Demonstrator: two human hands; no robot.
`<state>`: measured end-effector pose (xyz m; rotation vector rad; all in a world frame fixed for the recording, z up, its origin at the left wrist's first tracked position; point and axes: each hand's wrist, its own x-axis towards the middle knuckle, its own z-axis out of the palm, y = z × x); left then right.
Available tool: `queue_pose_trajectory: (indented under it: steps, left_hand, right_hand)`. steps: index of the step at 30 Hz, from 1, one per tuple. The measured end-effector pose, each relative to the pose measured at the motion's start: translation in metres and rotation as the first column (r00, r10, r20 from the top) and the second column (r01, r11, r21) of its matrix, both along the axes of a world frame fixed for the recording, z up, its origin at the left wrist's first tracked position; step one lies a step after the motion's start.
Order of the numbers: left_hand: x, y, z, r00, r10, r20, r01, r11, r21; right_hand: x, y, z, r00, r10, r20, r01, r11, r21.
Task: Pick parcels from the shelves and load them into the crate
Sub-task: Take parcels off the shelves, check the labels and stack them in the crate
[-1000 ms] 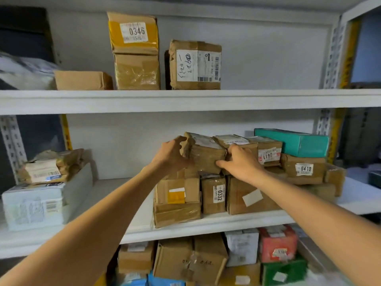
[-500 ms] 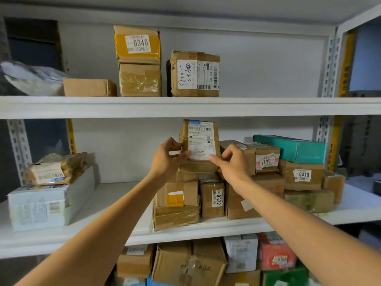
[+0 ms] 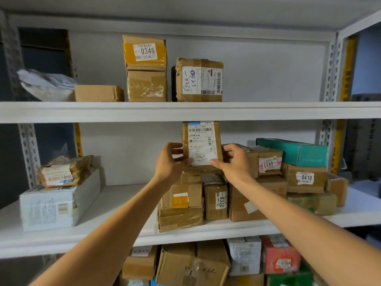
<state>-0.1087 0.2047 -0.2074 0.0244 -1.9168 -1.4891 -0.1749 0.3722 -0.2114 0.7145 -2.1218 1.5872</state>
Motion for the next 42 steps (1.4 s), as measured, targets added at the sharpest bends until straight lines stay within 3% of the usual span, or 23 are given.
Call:
queue_pose_trajectory:
  steps: [7,15,19,22,27,31,36,42]
  left_hand:
    - [0.014,-0.002,0.000,1.000,-0.021,-0.009,0.021,0.999,-0.033]
    - [0.034,-0.026,0.006,0.999,0.041,0.013,-0.041,0.999,0.034]
    - [0.056,-0.052,0.006,0.996,0.083,0.023,-0.085,0.990,0.110]
    - [0.078,-0.073,0.003,0.998,0.059,0.016,-0.060,0.995,0.084]
    - [0.111,-0.106,-0.006,0.980,0.196,-0.034,-0.191,0.975,0.115]
    - [0.129,-0.122,-0.013,0.971,0.225,-0.080,-0.214,0.969,0.125]
    - [0.138,-0.132,-0.013,0.967,0.245,-0.068,-0.240,0.969,0.065]
    - [0.141,-0.132,-0.016,0.963,0.262,-0.057,-0.255,0.962,0.101]
  right_hand:
    - [0.007,0.004,0.000,0.999,0.039,0.014,-0.039,0.999,0.008]
    - [0.022,-0.031,0.003,0.994,0.106,0.035,-0.107,0.993,0.045]
    - [0.041,-0.061,0.004,0.969,0.206,0.135,-0.208,0.978,-0.004]
    - [0.054,-0.084,0.005,0.958,0.268,0.101,-0.273,0.961,0.040]
    - [0.077,-0.119,0.003,0.939,0.339,0.063,-0.338,0.941,-0.029]
    - [0.088,-0.146,-0.002,0.901,0.415,0.124,-0.402,0.908,-0.115]
    - [0.083,-0.153,-0.004,0.913,0.383,0.139,-0.370,0.922,-0.111]
    - [0.079,-0.154,-0.002,0.914,0.392,0.110,-0.381,0.919,-0.102]
